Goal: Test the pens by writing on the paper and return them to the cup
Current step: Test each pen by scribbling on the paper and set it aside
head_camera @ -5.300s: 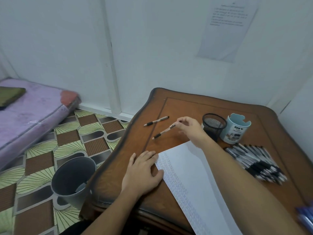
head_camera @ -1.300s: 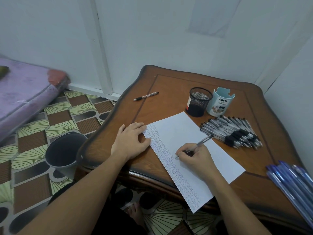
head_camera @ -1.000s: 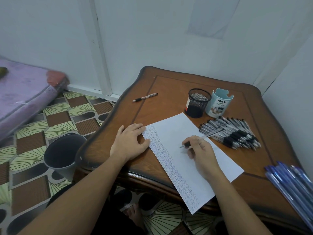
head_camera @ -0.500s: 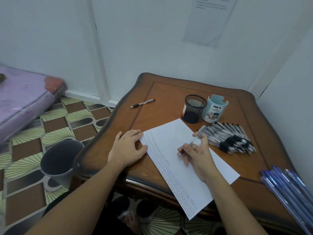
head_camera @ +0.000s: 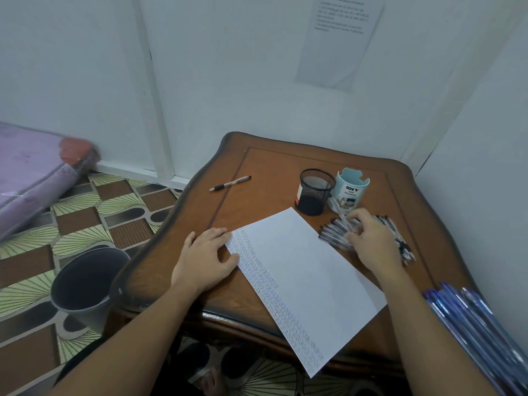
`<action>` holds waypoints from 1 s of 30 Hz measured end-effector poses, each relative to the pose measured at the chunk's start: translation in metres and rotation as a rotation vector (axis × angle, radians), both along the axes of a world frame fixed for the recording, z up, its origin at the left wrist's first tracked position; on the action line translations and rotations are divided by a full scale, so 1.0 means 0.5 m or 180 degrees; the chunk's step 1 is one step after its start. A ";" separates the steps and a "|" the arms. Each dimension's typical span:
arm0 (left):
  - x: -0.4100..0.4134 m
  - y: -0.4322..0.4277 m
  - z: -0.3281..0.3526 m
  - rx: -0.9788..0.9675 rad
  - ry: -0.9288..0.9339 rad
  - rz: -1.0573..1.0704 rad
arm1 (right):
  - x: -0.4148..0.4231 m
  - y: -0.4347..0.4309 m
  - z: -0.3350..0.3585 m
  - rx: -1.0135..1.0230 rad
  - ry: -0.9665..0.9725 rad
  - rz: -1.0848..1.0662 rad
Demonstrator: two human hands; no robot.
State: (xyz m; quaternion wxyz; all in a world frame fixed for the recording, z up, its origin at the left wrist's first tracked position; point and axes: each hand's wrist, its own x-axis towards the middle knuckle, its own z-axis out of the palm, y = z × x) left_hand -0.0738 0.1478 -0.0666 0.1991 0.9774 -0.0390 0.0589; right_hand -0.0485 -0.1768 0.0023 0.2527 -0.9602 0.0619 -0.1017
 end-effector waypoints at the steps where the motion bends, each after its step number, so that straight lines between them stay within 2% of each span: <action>1: 0.000 -0.001 0.001 -0.0005 0.0015 -0.0002 | 0.003 -0.012 0.004 -0.0467 0.0048 -0.0054; 4: -0.001 -0.002 0.002 -0.0022 0.0008 0.0000 | 0.008 -0.031 0.010 -0.1388 0.0403 -0.0103; 6: -0.001 -0.003 0.003 -0.0008 0.0025 0.0018 | 0.009 -0.036 0.008 -0.1724 0.0448 -0.0055; 12: -0.004 -0.005 0.004 -0.0102 -0.0033 0.0011 | 0.025 -0.027 -0.001 -0.1691 0.0077 -0.0139; 14: -0.004 -0.006 0.006 -0.0115 -0.0037 0.0017 | 0.035 -0.011 -0.007 -0.1435 -0.0230 -0.0114; 17: -0.005 -0.006 0.008 -0.0080 0.0025 0.0017 | 0.054 0.038 -0.015 -0.0632 -0.0550 0.0347; 20: -0.005 -0.006 0.010 -0.0057 0.0055 0.0000 | 0.087 0.117 -0.022 0.0350 -0.0129 0.1000; 23: -0.005 -0.005 0.010 -0.0067 0.0055 -0.0002 | 0.133 0.199 -0.035 0.1192 0.0390 0.1256; 26: -0.003 -0.004 0.008 -0.0041 0.0042 0.0006 | 0.197 0.267 -0.044 0.1415 0.0565 0.1249; 30: 0.000 -0.003 0.002 -0.0076 -0.0037 0.0012 | 0.287 0.325 -0.053 0.1371 0.0670 0.1052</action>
